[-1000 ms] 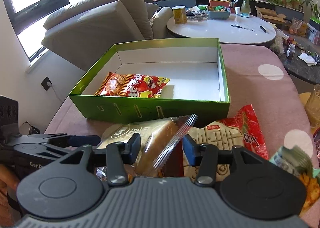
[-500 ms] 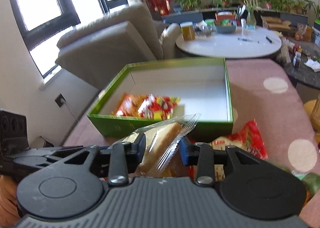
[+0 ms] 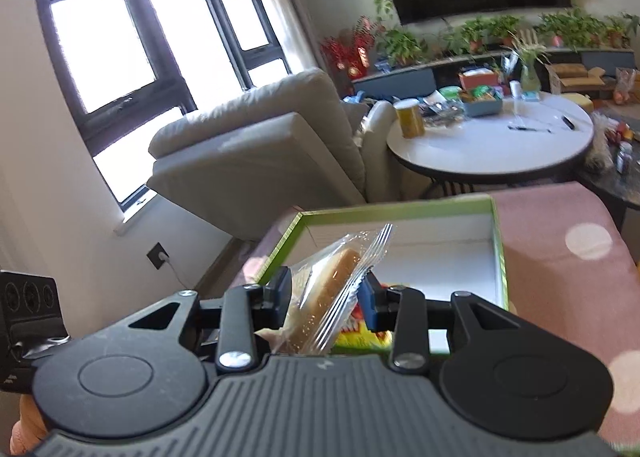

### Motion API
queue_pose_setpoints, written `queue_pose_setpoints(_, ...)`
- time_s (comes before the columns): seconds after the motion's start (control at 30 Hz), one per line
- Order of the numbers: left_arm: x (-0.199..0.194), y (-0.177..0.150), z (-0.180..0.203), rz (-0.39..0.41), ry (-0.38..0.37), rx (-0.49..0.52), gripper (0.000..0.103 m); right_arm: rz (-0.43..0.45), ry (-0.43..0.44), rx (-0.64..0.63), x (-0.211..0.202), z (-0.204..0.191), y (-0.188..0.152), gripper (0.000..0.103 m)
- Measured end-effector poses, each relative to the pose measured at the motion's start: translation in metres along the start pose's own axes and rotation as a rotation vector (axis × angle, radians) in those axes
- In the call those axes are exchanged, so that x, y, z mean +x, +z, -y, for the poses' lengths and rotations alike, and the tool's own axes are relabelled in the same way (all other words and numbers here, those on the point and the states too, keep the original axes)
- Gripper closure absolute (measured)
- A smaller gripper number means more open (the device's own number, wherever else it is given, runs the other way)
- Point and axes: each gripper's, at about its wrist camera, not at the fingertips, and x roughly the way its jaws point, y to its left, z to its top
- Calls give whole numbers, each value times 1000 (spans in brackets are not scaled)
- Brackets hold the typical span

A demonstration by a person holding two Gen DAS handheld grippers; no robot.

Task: Organize snacks
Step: 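Lower the bread and bun into the green box and open both grippers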

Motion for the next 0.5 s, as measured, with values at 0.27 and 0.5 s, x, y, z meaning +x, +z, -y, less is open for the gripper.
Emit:
queue_pose_setpoints(0.27, 20, 25, -18, -1, 46, 16, 16, 8, 29, 50, 27, 10, 15, 28)
queue_pose_setpoints(0.5, 49, 40, -37, -34, 90, 41, 16, 3, 32, 79, 58, 21, 18, 28)
